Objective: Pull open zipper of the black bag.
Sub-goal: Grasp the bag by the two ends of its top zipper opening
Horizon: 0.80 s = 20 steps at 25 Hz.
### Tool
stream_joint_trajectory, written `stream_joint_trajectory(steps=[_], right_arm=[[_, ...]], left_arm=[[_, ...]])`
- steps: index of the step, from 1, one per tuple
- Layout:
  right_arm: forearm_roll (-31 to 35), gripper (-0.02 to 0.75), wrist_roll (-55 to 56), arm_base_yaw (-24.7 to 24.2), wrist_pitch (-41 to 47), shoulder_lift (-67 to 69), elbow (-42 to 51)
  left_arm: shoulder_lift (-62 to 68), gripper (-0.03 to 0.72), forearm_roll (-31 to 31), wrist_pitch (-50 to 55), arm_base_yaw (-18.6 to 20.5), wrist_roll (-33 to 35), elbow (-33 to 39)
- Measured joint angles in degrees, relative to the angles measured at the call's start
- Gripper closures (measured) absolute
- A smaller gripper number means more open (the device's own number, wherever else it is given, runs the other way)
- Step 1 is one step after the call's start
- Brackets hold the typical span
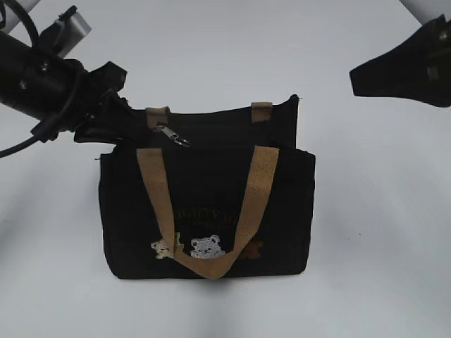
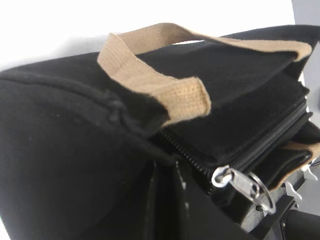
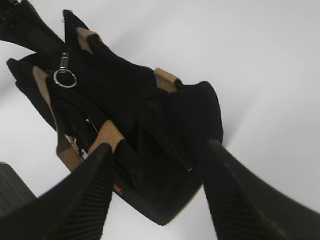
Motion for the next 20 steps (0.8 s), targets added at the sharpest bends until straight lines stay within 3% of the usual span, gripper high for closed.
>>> stream_joint_trajectory(steps=[10, 20], right_arm=[[16.4, 0.297, -20.4, 0.7, 1.6, 0.2, -0.1], [17.8, 0.302, -26.2, 16.3, -4.3, 9.1, -2.9]], left_arm=[[-5.2, 0.69, 2.0, 3.2, 0.0, -0.1, -0.9], [-7.8, 0.691, 2.1, 3.8, 0.0, -0.1, -0.9]])
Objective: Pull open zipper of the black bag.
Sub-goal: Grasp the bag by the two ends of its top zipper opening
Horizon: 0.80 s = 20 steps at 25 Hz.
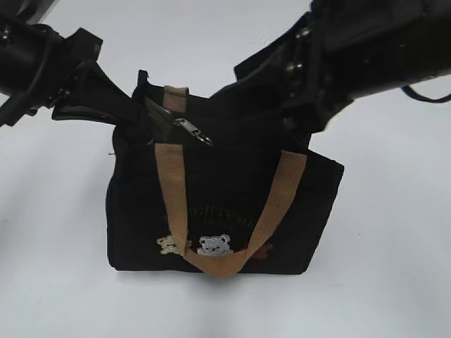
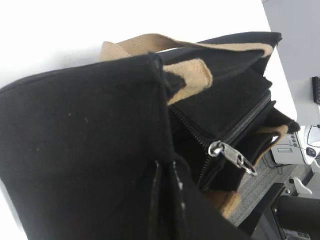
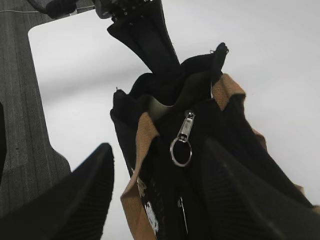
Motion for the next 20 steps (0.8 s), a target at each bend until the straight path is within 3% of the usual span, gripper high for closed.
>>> stream_joint_trajectory(steps=[9, 16, 20], right_arm=[[-1.8, 0.311, 0.0, 2.8, -2.2, 13.0, -6.5], [-2.7, 0.314, 0.0, 4.3, 0.4, 15.7, -9.3], [-6.5, 0.337, 1.0, 5.3, -0.8, 16.5, -9.4]], left_arm=[[0.0, 0.691, -1.3, 0.0, 0.0, 0.0, 0.0], [0.0, 0.691, -1.3, -0.3, 0.0, 0.0, 0.0], [0.0, 0.691, -1.3, -0.7, 0.0, 0.0, 0.0]])
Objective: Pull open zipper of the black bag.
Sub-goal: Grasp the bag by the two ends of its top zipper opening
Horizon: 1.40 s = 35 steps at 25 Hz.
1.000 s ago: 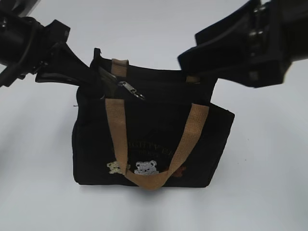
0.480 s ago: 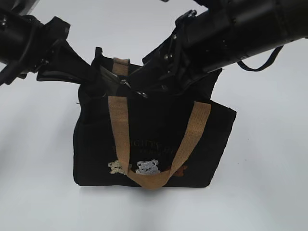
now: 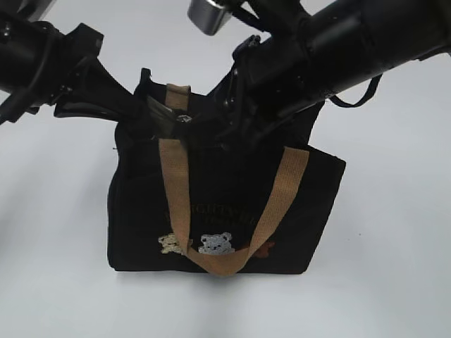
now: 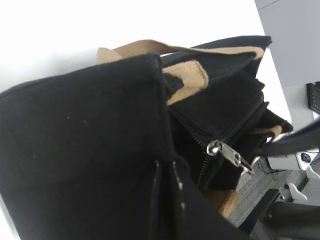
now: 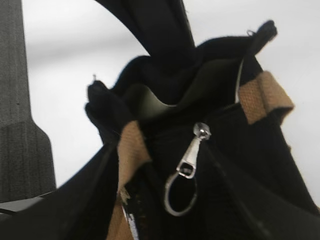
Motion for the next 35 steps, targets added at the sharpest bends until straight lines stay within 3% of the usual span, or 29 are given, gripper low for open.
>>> stream_joint_trajectory(steps=[8, 19, 27, 35], right_arm=[[-7.1, 0.383, 5.1, 0.0, -4.7, 1.5, 0.0], [-8.6, 0.728, 5.3, 0.0, -5.0, 1.6, 0.0], [-11.7, 0.739, 8.4, 0.0, -4.9, 0.8, 0.0], [-28.2, 0.739, 21.2, 0.0, -2.8, -2.9, 0.0]], left_arm=[[0.0, 0.694, 0.0, -0.2, 0.0, 0.0, 0.0], [0.0, 0.694, 0.0, -0.2, 0.0, 0.0, 0.0], [0.0, 0.694, 0.0, -0.5, 0.0, 0.0, 0.0], [-0.2, 0.694, -0.4, -0.5, 0.0, 0.0, 0.0]])
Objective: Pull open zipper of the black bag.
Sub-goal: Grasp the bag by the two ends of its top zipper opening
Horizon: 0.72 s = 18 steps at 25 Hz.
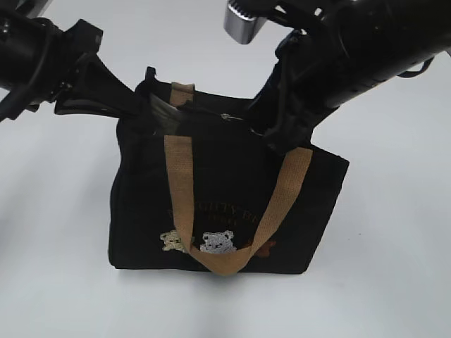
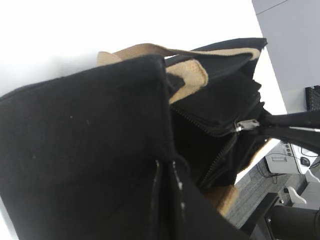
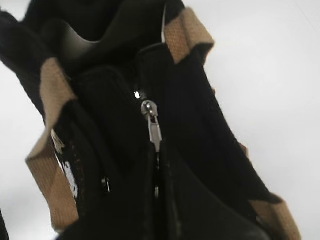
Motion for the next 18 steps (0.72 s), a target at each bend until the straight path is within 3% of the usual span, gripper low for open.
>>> stream_joint_trajectory(steps=[7, 14, 18], right_arm=[[-11.9, 0.739, 14.5, -5.6, 7.6, -1.9, 0.0], [-13.8, 0.739, 18.3, -13.8, 13.9, -2.6, 0.0], [-13.9, 0.739, 19.0, -15.5, 15.1, -2.6, 0.0]], left_arm=[[-0.1, 0.694, 0.0, -0.1, 0.0, 0.0, 0.0], [-0.1, 0.694, 0.0, 0.0, 0.0, 0.0, 0.0], [-0.1, 0.694, 0.0, 0.0, 0.0, 0.0, 0.0]])
